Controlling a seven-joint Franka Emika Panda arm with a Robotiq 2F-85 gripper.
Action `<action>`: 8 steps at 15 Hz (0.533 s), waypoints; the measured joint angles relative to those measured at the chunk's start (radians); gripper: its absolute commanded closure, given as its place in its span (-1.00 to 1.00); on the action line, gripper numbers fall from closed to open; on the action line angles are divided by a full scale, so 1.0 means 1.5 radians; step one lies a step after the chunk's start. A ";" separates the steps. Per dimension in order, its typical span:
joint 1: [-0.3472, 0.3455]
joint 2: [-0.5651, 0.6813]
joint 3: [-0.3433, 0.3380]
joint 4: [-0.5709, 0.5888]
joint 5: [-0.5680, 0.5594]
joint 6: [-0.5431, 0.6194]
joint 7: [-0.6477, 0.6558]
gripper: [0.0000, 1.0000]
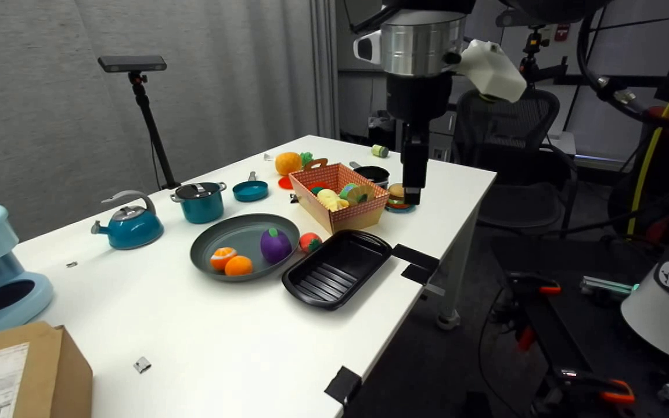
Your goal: Move the purple and orange object one after the other from the black plate to the gray plate
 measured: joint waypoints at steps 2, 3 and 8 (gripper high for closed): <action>-0.011 -0.024 0.000 -0.014 0.031 -0.001 -0.025 -1.00; -0.015 -0.035 0.000 -0.020 0.047 -0.002 -0.035 -1.00; -0.024 -0.069 0.000 -0.044 0.126 -0.029 -0.042 -1.00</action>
